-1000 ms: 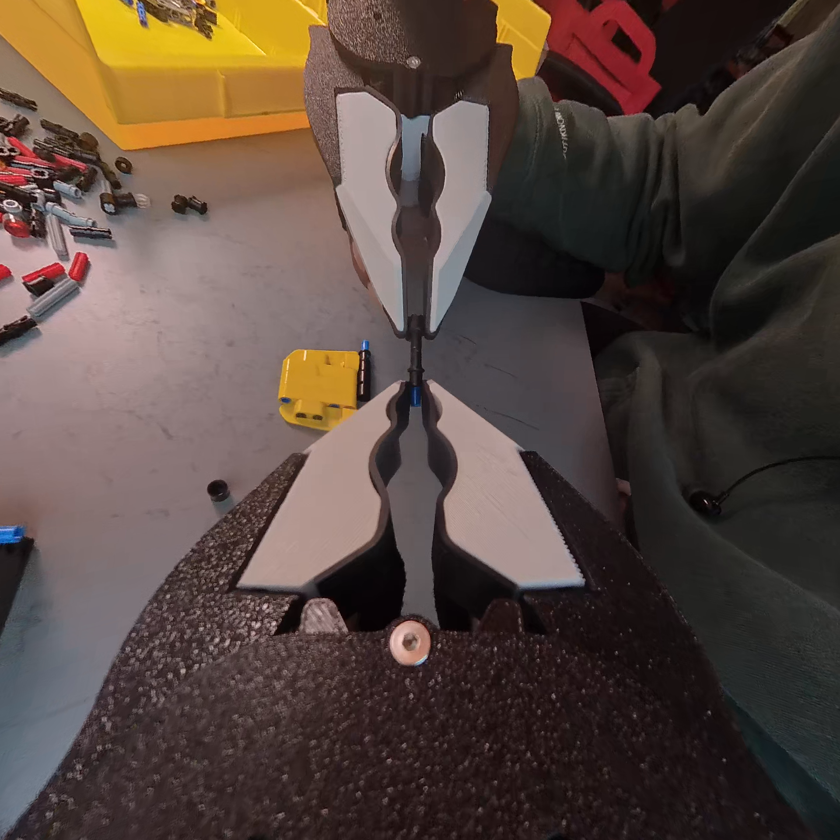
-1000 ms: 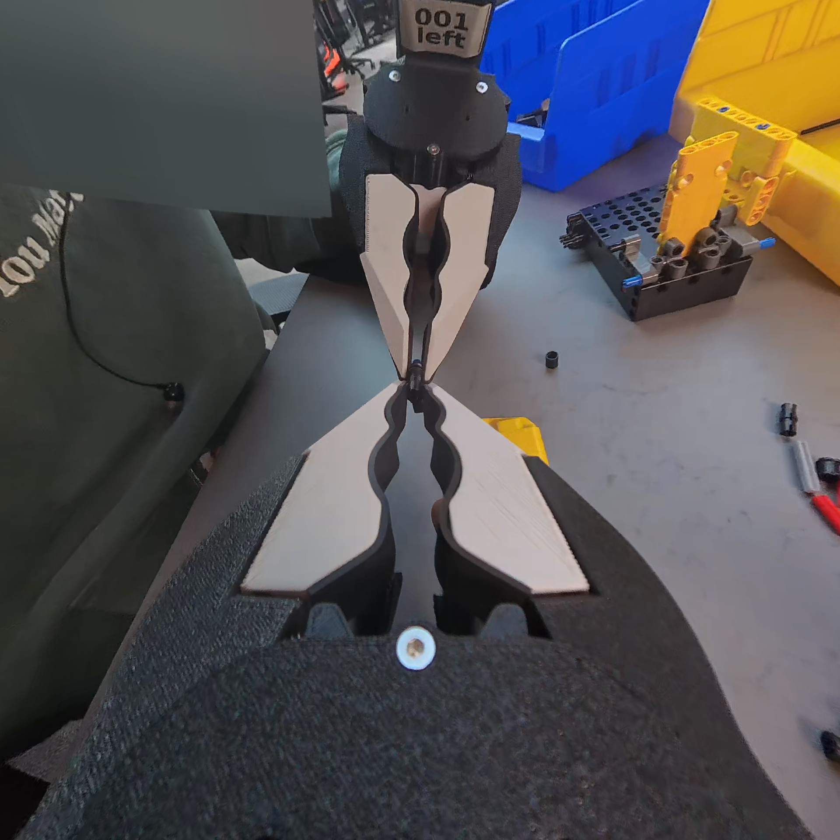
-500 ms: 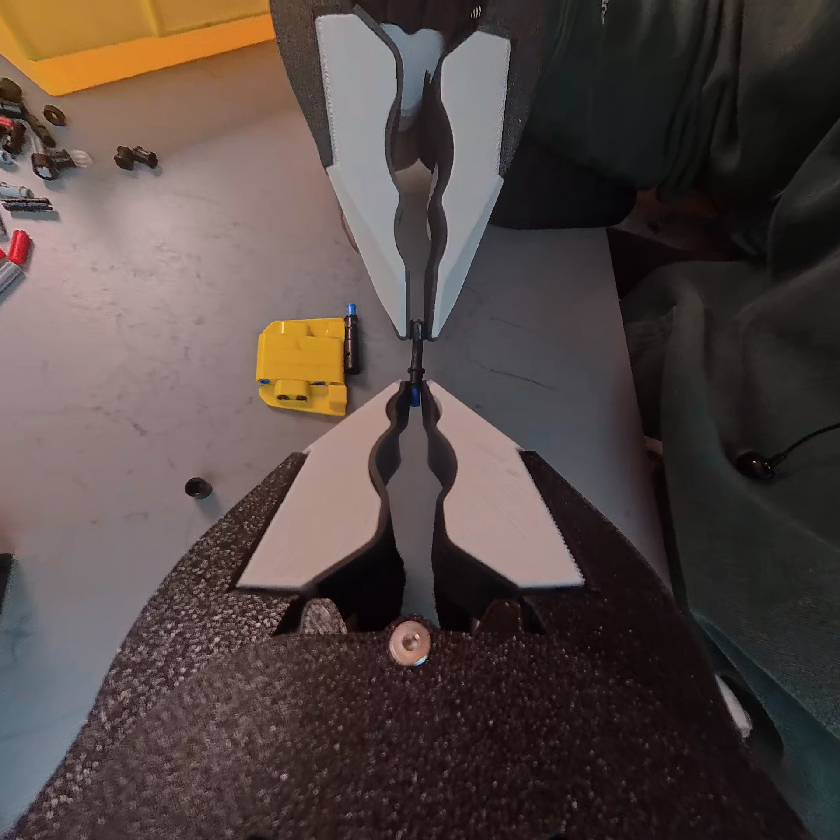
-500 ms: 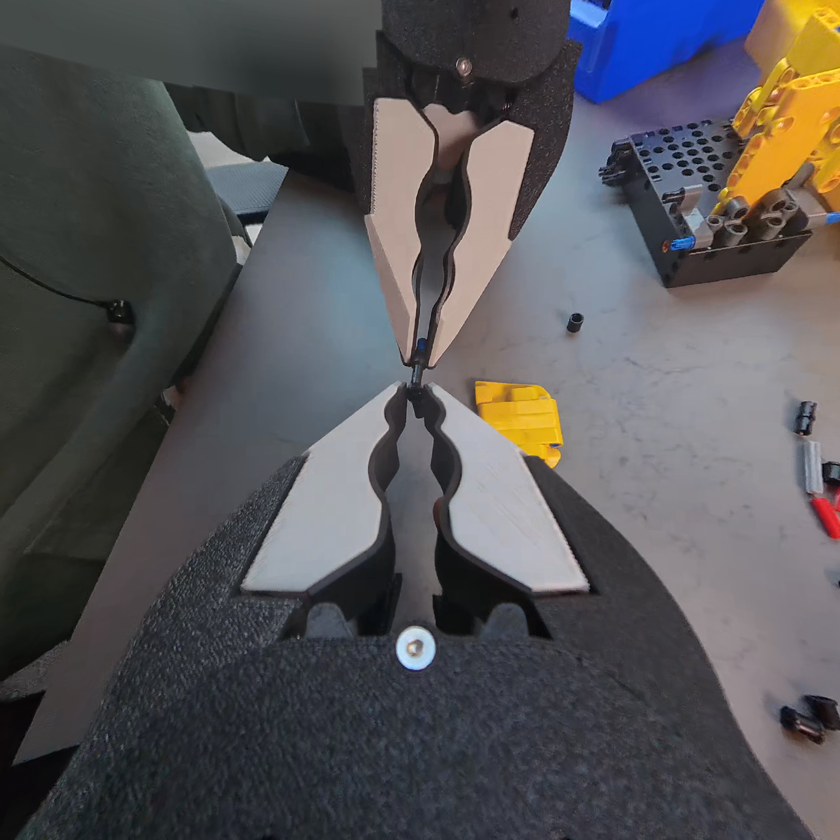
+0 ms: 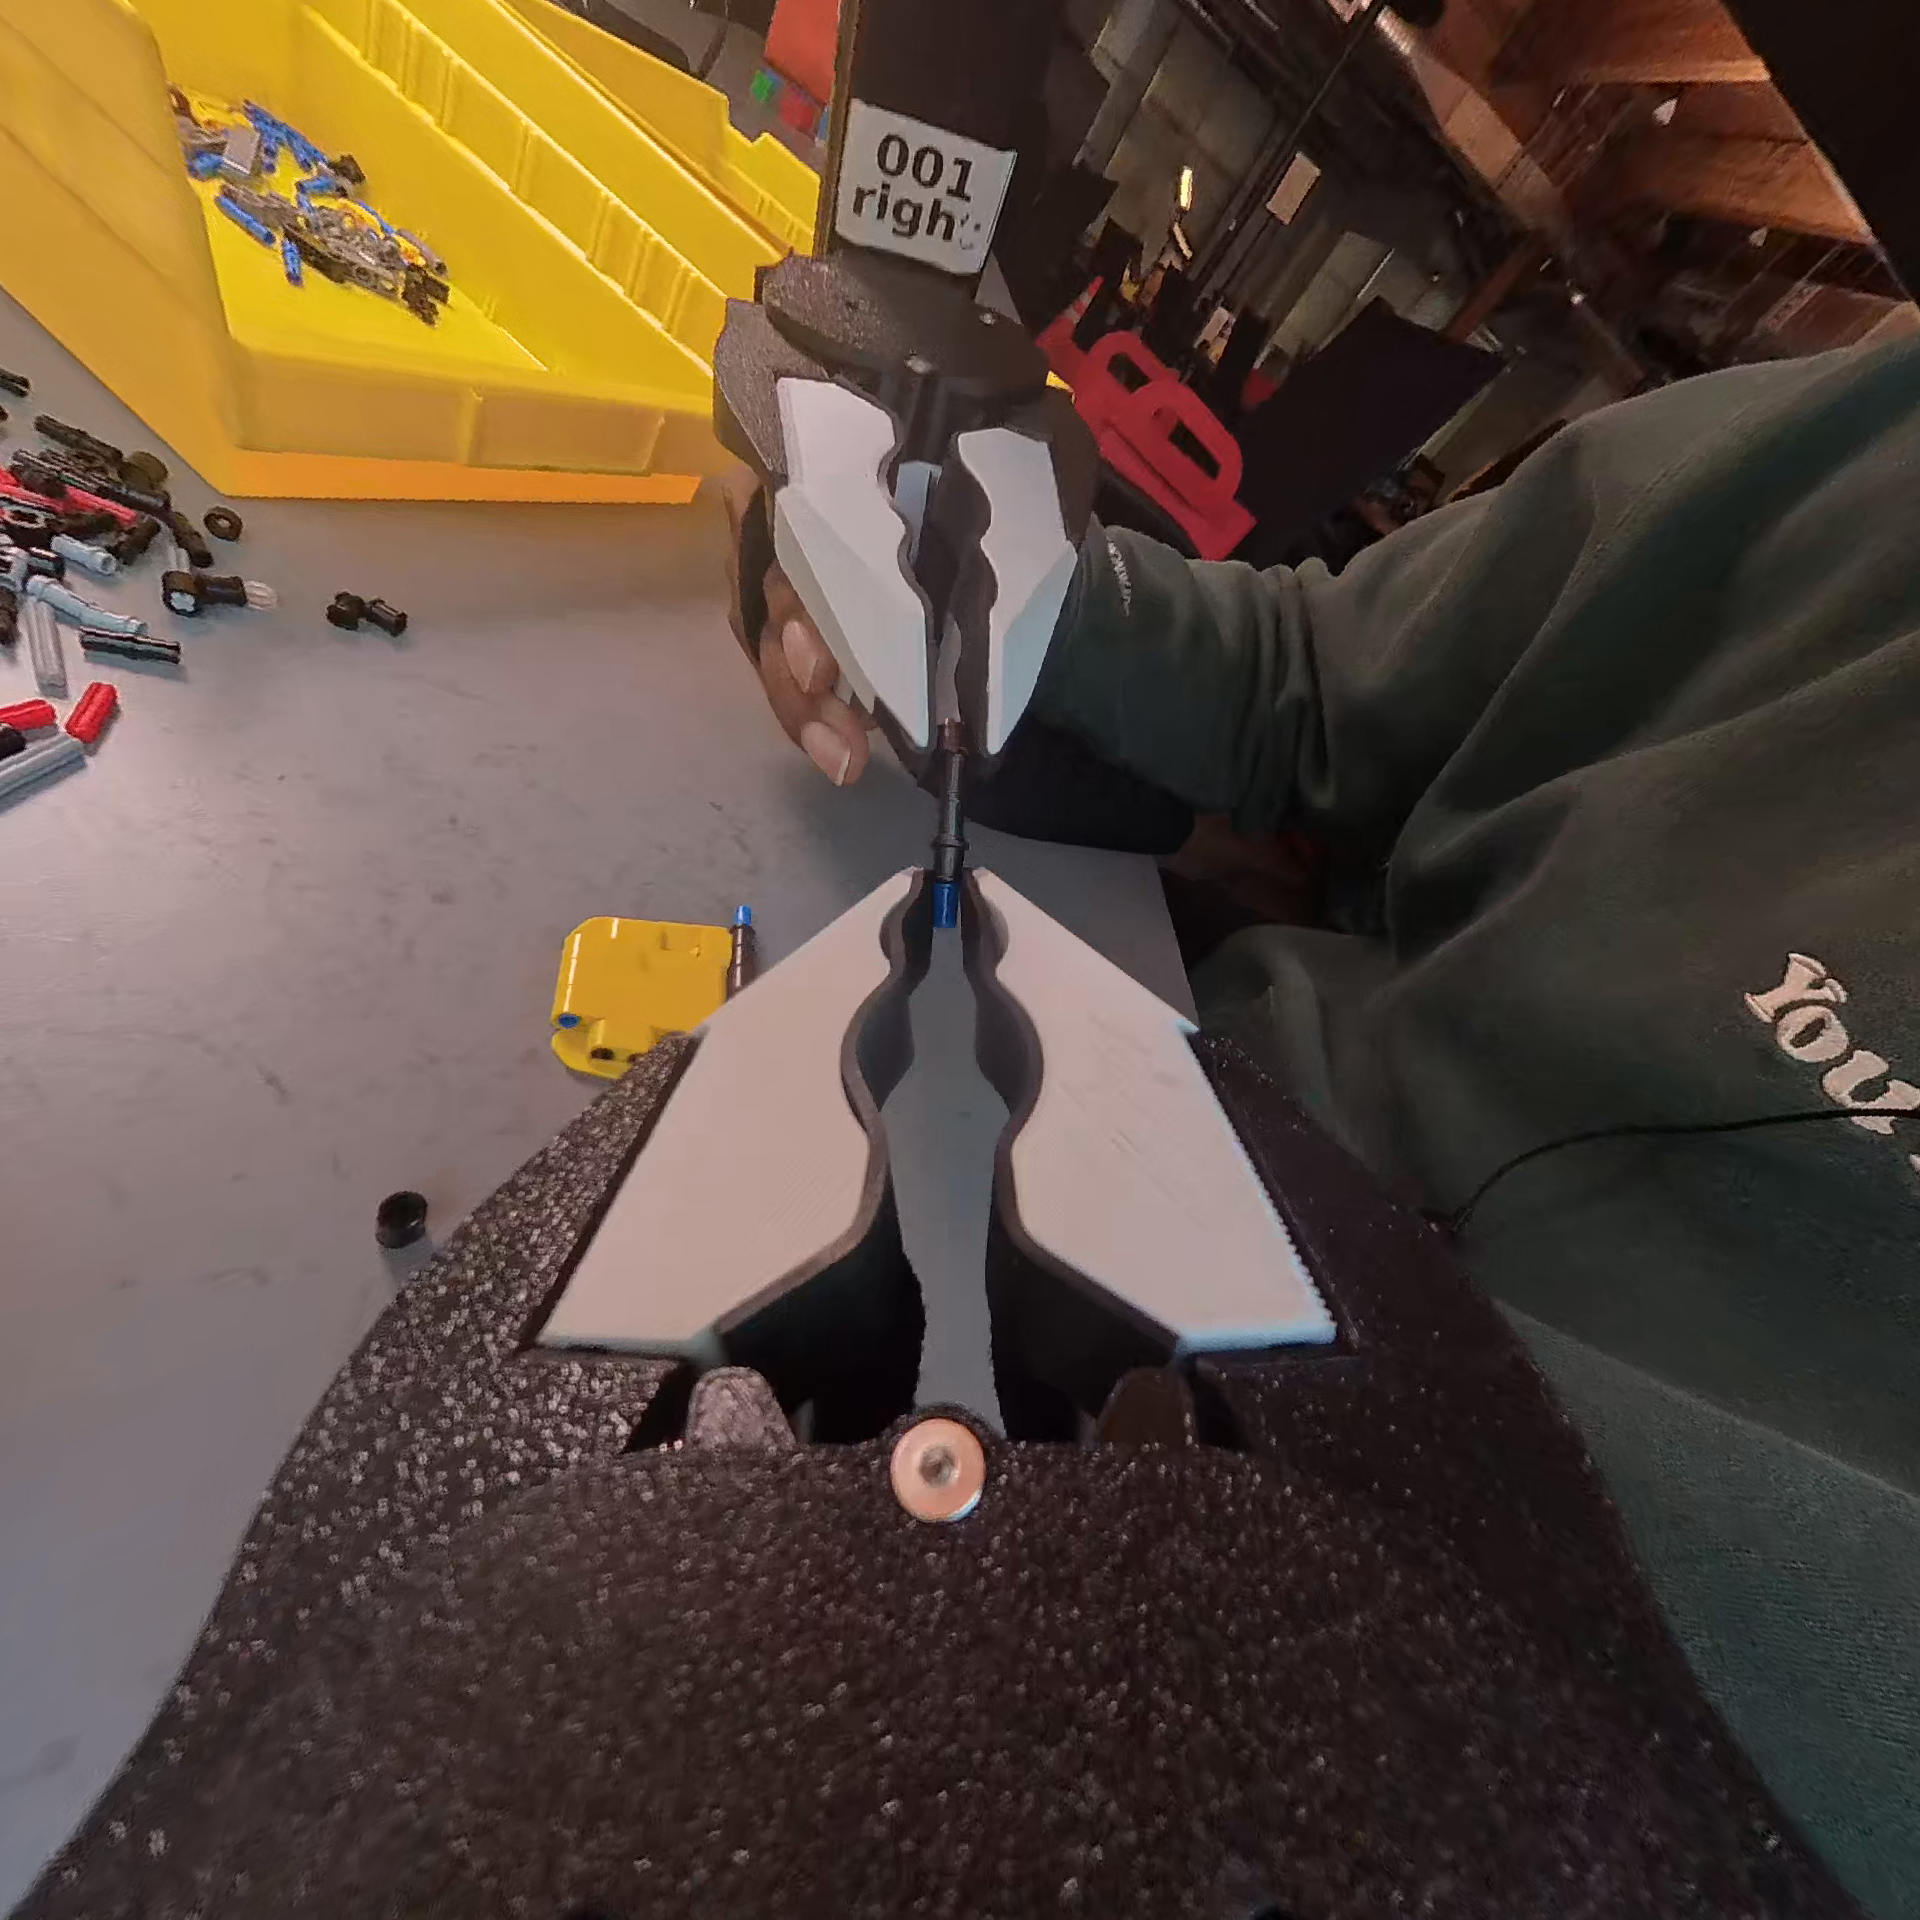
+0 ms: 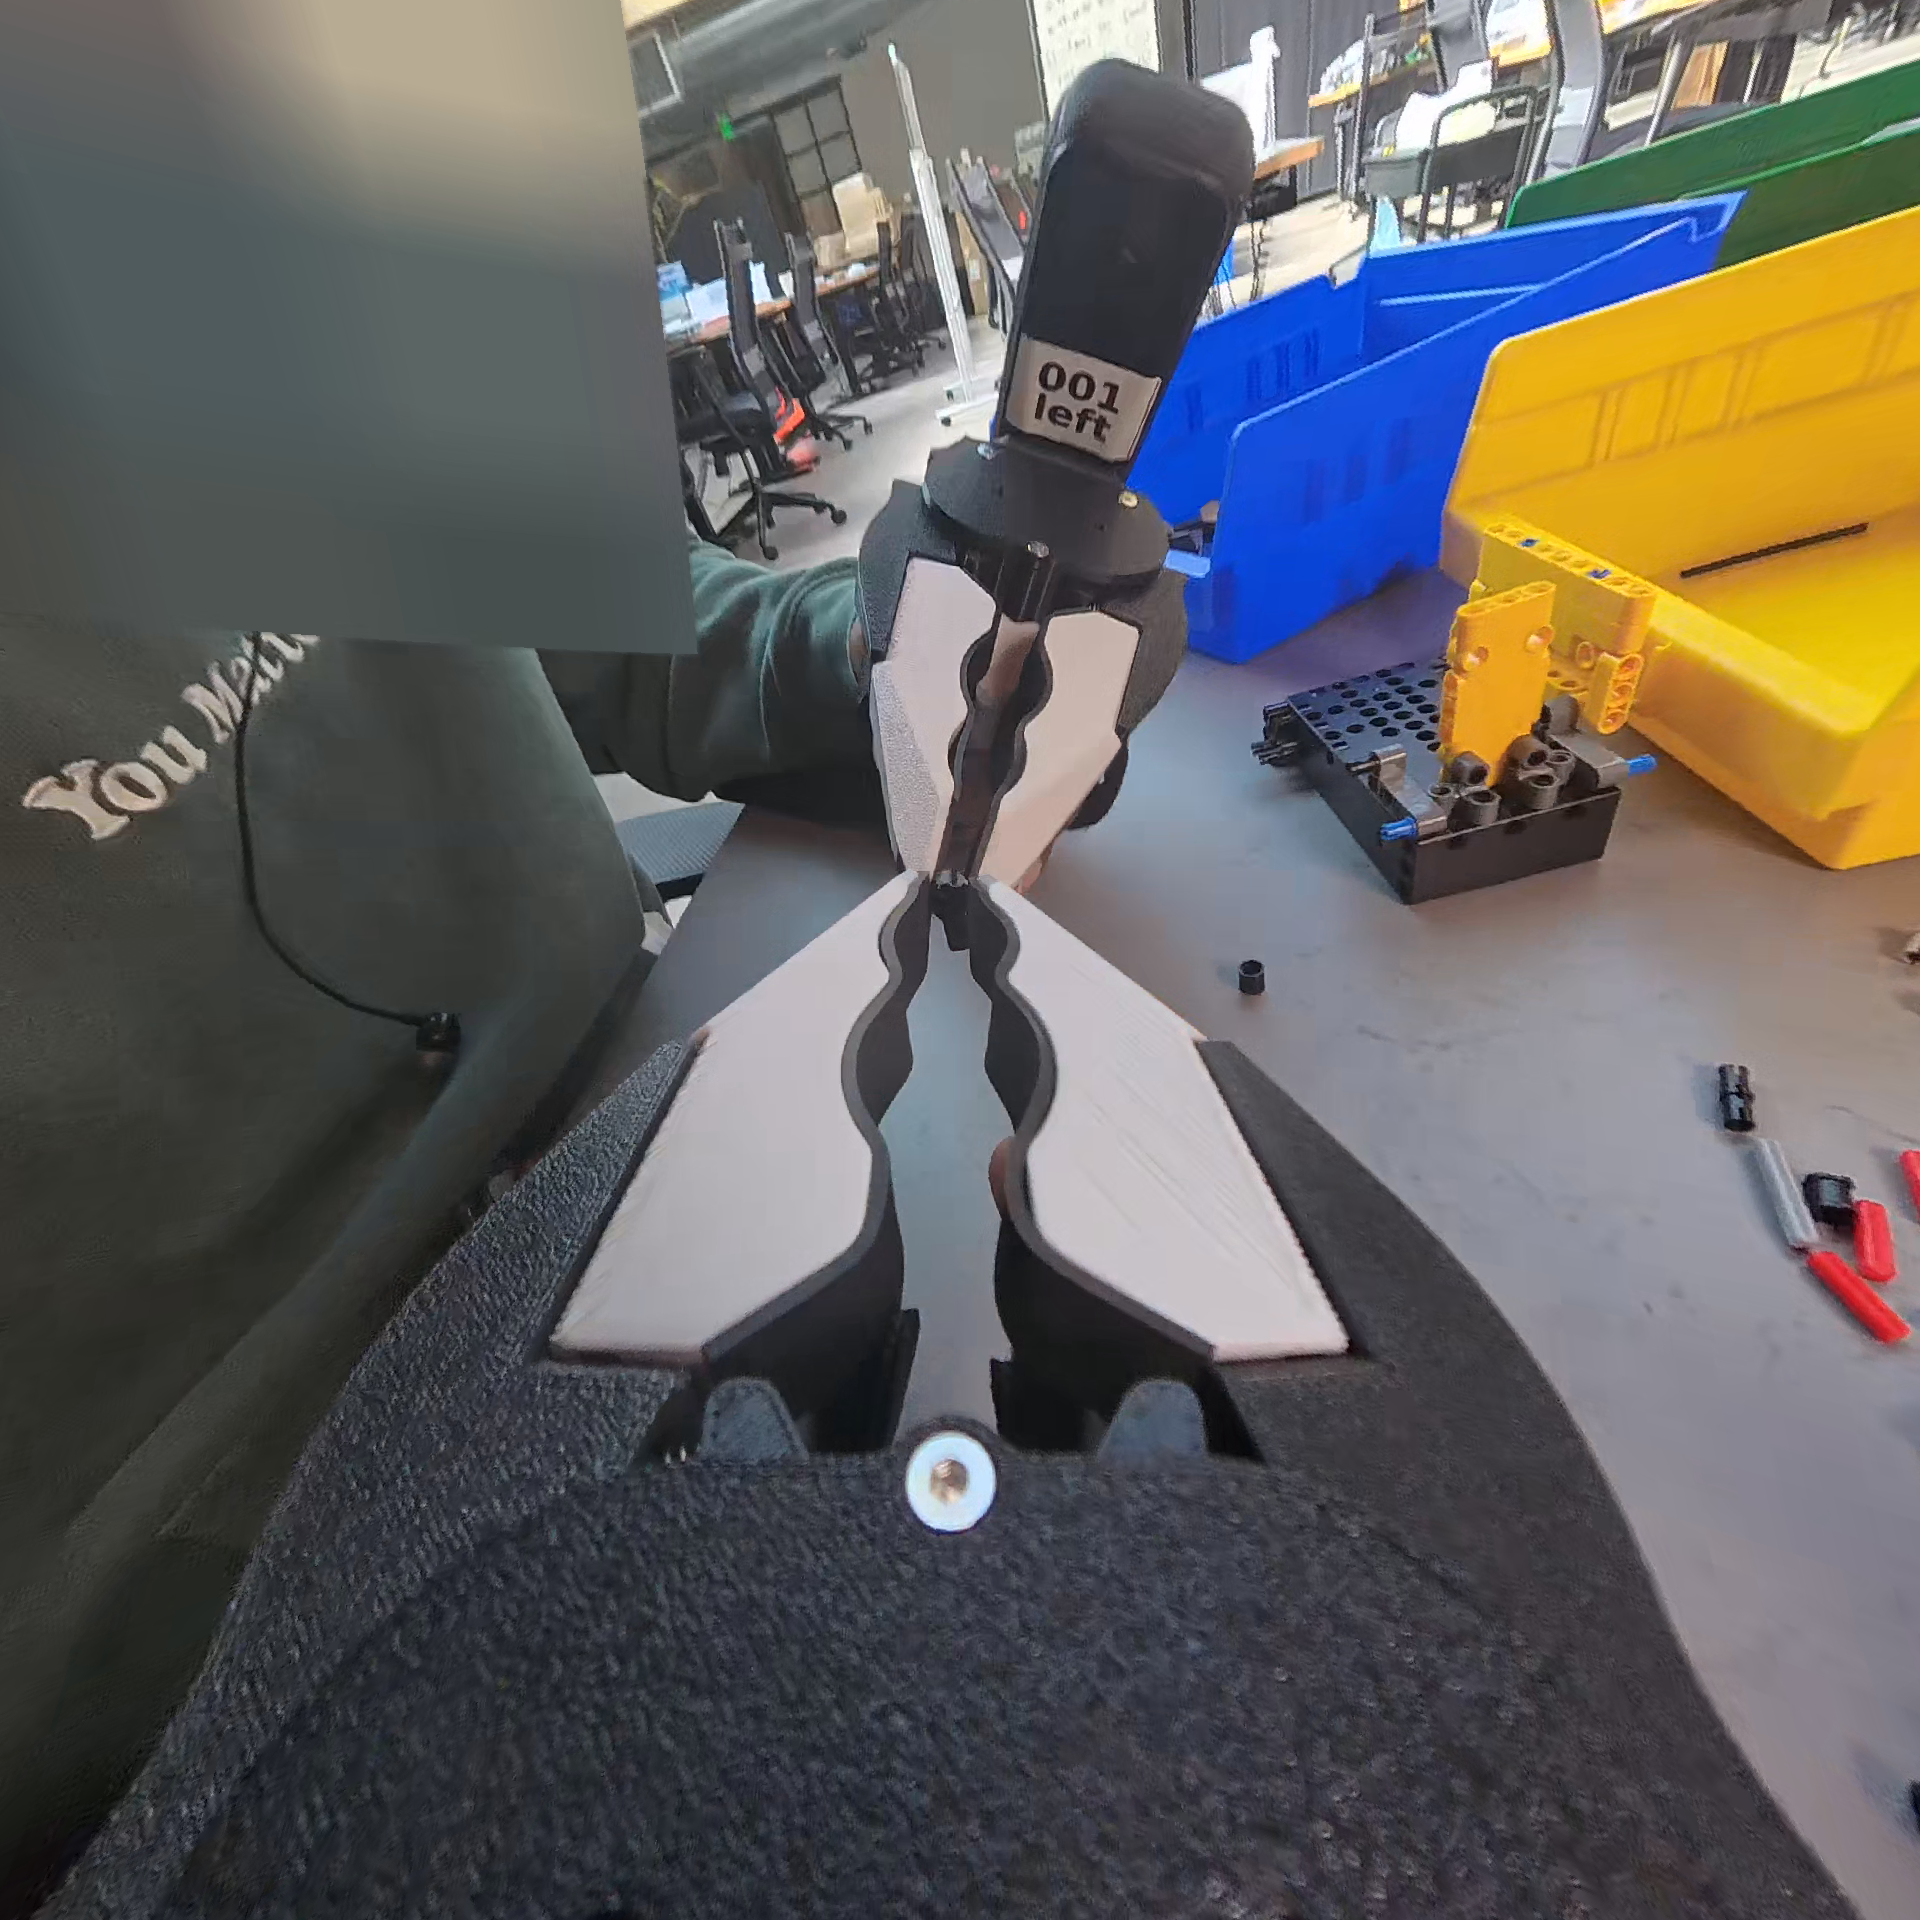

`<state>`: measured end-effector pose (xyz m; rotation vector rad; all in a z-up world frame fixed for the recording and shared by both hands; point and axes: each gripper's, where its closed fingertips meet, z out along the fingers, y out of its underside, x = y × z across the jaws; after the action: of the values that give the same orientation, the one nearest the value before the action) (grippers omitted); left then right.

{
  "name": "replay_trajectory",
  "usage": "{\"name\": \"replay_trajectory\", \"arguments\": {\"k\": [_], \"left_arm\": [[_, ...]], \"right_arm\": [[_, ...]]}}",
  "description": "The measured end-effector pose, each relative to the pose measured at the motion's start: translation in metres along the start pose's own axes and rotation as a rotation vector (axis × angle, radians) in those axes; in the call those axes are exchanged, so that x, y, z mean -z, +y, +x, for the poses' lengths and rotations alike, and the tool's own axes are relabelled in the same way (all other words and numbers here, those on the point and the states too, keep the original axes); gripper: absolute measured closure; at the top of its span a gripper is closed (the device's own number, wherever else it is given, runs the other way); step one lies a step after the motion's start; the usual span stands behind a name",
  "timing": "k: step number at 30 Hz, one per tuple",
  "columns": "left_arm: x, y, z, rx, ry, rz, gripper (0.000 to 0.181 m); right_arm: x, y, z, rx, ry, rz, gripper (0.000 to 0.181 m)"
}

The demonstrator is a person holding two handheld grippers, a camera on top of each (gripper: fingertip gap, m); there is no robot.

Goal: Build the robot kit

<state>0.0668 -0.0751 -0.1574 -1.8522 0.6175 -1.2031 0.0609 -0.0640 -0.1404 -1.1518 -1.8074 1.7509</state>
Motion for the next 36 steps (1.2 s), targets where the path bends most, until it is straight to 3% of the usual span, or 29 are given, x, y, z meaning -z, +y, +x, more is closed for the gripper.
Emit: {"name": "replay_trajectory", "arguments": {"k": [5, 15, 36], "left_arm": [[-0.003, 0.016, -0.007, -0.084, -0.081, -0.125, 0.178], [-0.01, 0.029, -0.005, -0.089, -0.066, -0.198, 0.178], [-0.005, 0.011, -0.004, -0.028, -0.023, -0.061, 0.178]], "right_arm": [[-0.002, 0.017, 0.001, 0.047, 0.015, -0.129, 0.175], [-0.001, 0.034, -0.007, 0.064, -0.017, -0.251, 0.176], [-0.004, 0.017, 0.0, 0.01, 0.01, -0.105, 0.175]]}}
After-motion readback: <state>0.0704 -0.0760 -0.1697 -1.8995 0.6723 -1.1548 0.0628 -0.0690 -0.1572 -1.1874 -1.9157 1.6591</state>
